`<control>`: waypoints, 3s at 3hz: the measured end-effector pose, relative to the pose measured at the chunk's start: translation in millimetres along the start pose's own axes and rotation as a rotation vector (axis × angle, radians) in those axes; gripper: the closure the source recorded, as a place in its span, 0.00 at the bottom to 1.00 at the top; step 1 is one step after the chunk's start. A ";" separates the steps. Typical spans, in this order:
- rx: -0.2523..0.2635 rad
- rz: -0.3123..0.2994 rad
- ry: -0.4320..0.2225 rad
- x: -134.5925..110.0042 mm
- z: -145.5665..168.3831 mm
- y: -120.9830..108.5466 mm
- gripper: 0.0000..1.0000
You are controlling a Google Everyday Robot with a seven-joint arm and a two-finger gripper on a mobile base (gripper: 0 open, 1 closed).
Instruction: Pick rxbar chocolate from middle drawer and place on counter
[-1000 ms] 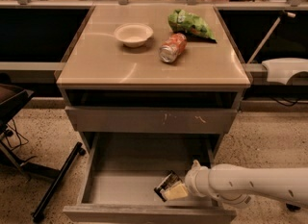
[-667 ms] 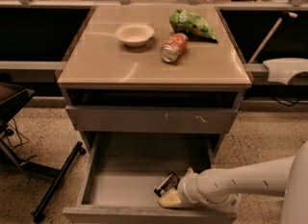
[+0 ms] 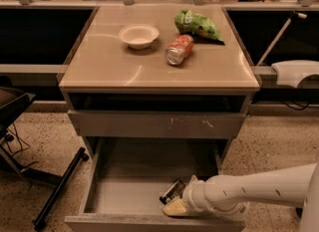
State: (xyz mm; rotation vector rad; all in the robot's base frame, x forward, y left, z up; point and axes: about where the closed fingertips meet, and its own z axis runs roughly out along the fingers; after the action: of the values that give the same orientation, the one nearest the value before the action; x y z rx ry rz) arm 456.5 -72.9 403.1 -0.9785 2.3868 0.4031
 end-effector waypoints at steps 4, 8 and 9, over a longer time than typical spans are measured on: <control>0.041 0.145 -0.030 -26.1 57.3 -18.0 0.00; 0.116 0.217 -0.028 6.8 52.0 -54.4 0.00; 0.098 0.201 -0.026 10.6 47.7 -48.4 0.00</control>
Offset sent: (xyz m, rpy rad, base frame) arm 0.0119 0.0928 -0.0608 0.0899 0.1349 0.0940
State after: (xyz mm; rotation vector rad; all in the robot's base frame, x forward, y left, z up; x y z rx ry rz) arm 501.7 -90.8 354.5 -0.6887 2.4642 0.3654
